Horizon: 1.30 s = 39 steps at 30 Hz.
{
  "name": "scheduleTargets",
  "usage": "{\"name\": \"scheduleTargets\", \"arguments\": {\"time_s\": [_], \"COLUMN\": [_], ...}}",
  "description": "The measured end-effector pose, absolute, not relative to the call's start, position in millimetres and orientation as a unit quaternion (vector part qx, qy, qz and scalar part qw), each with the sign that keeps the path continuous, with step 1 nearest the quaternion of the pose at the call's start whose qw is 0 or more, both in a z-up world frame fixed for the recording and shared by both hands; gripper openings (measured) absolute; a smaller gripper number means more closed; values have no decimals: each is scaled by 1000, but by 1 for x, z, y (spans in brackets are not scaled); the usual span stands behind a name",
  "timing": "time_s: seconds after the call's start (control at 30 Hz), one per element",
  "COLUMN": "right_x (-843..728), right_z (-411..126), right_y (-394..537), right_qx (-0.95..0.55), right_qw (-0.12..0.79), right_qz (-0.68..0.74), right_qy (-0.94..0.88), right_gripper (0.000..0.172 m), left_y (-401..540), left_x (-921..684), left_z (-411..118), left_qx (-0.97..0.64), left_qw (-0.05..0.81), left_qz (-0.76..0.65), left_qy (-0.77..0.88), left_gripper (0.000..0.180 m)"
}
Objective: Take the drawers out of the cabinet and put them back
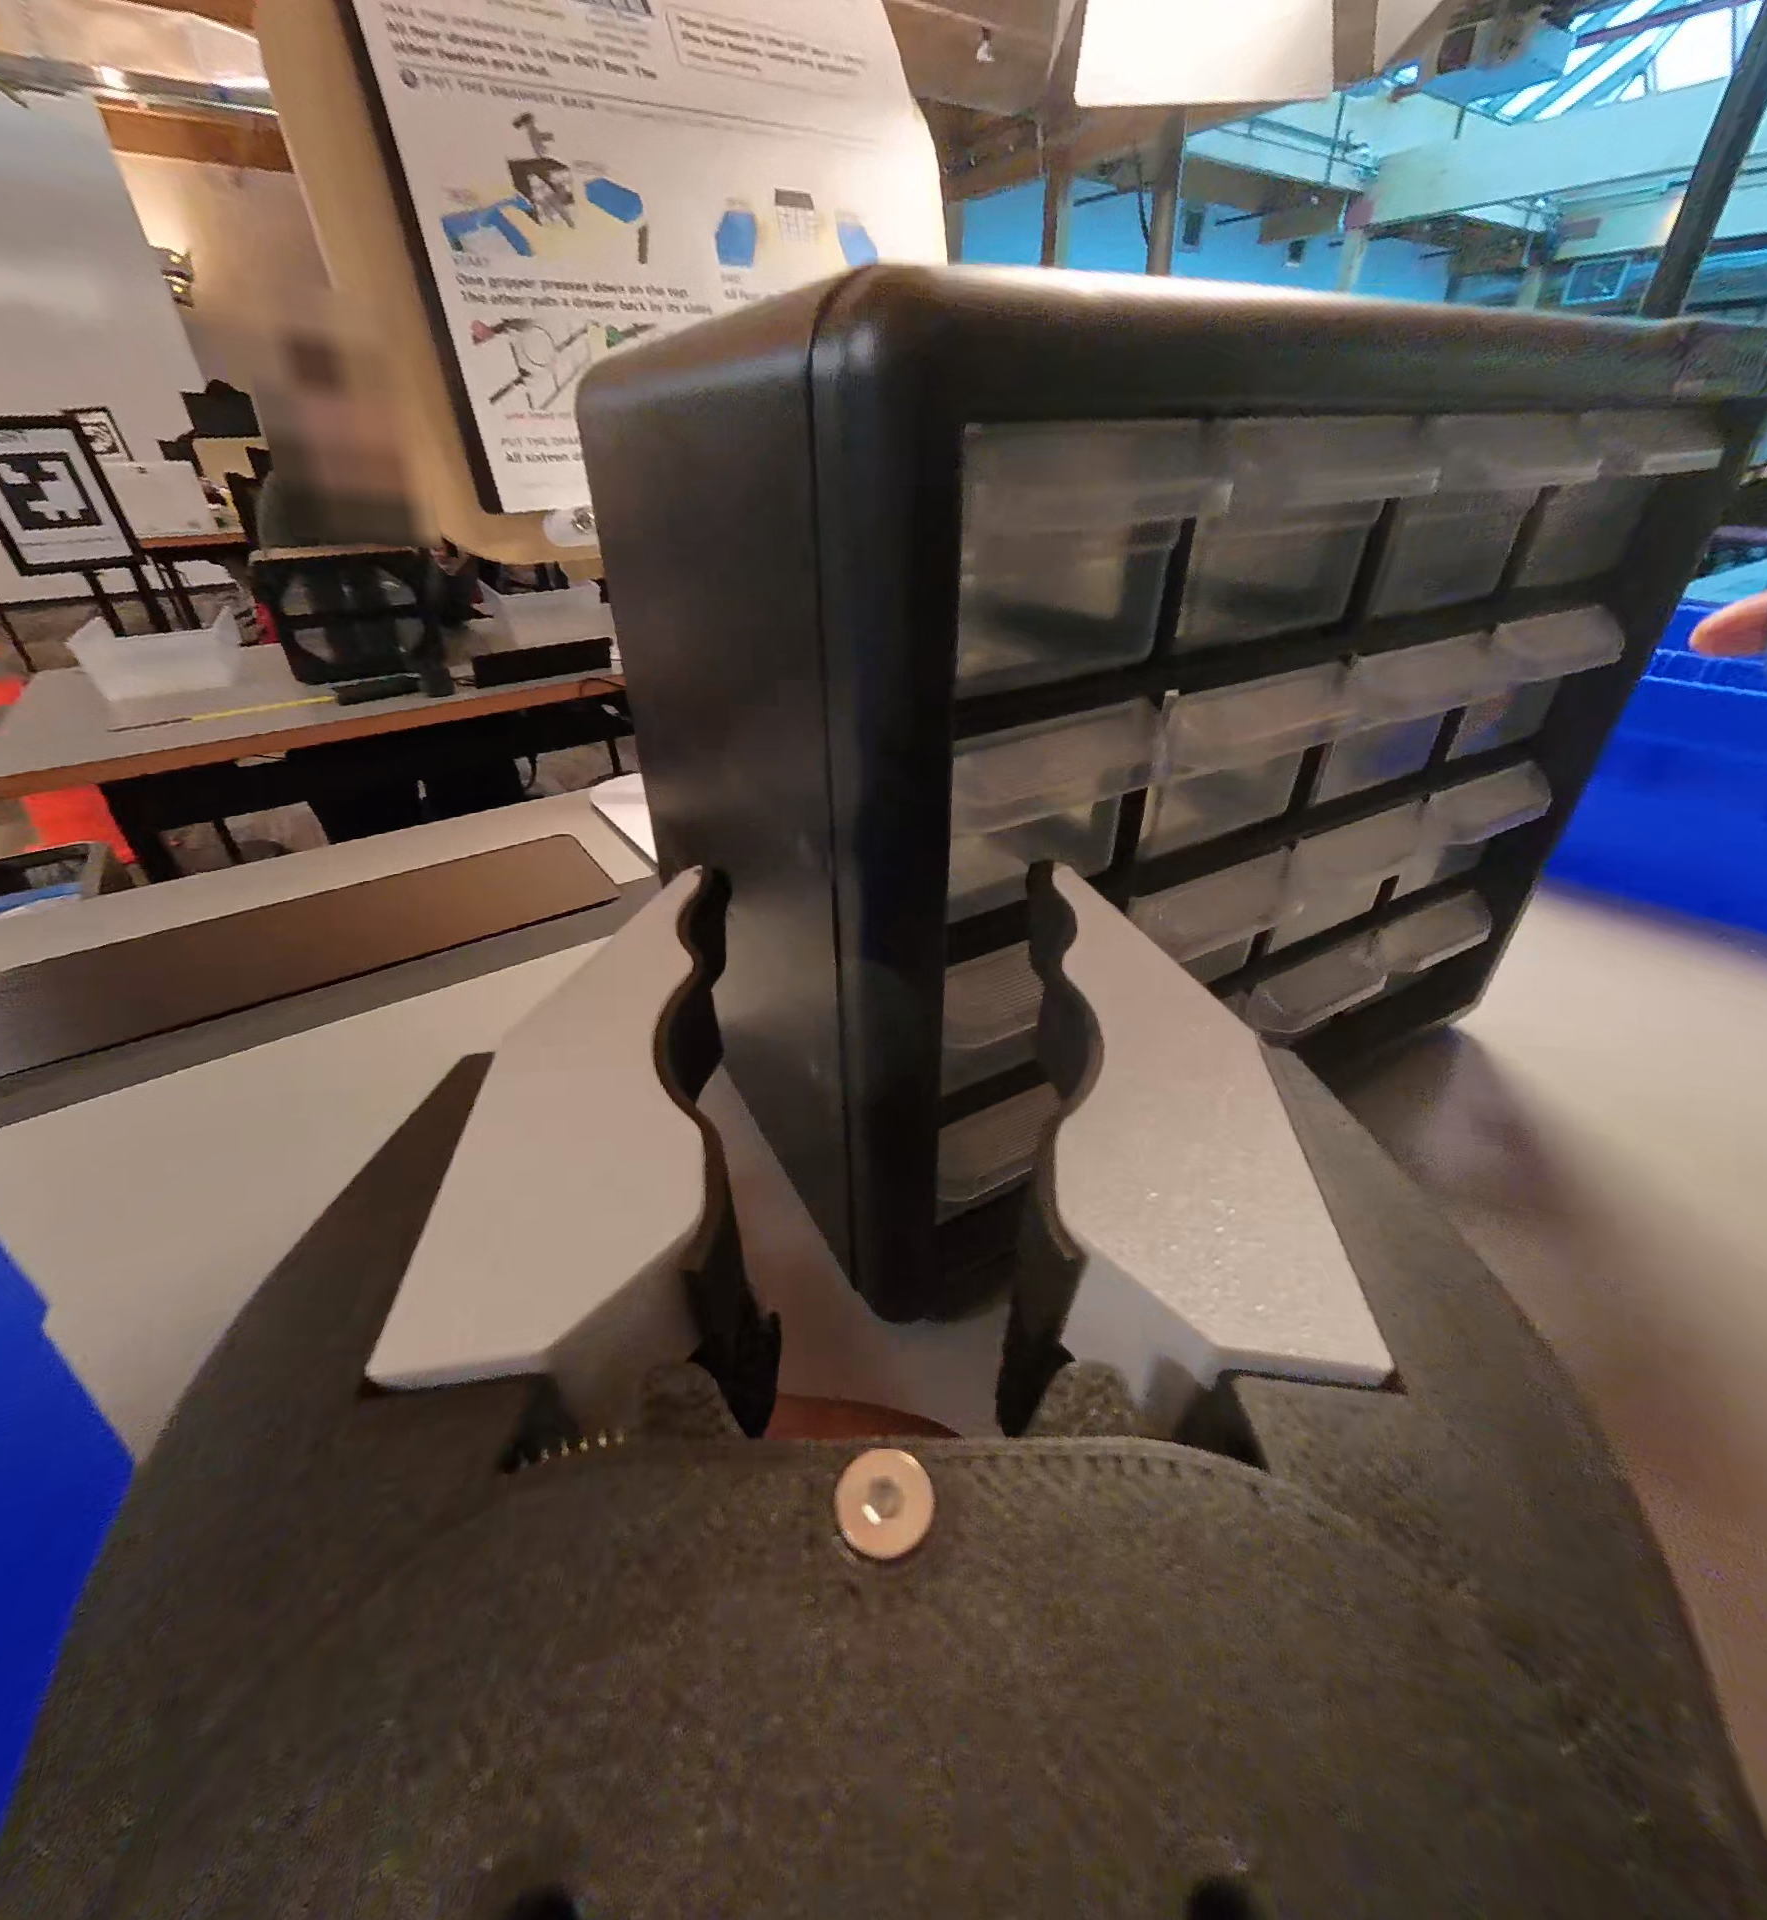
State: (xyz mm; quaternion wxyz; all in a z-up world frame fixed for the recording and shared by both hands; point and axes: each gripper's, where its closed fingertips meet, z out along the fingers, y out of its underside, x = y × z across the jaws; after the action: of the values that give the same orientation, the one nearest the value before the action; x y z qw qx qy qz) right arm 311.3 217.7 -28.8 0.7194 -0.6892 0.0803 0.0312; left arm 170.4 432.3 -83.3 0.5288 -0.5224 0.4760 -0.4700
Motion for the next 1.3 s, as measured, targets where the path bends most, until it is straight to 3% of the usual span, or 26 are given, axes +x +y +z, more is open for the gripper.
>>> {"name": "scheduleTargets", "arguments": {"time_s": [0.27,0.53,0.77,1.3], "right_x": [319,319,323,299], "right_z": [-89,-93,-93,-97], "right_y": [236,238,238,196], "right_qx": [-744,-745,-743,-745], "right_qw": [662,660,662,649], "right_qz": [-3,-36,-50,-73], "right_qy": [94,85,89,132], "right_gripper": [50,35,33,40], "left_y": [417,414,418,383], "left_x": [179,171,172,123], "left_z": [-101,-100,-100,-94], "left_qx": [-519,-523,-524,-518], "left_qw": [507,498,521,570], "left_qz": [-487,-497,-470,-398], "left_qy": [486,482,482,499], "left_gripper": [63,50,37,56]}}
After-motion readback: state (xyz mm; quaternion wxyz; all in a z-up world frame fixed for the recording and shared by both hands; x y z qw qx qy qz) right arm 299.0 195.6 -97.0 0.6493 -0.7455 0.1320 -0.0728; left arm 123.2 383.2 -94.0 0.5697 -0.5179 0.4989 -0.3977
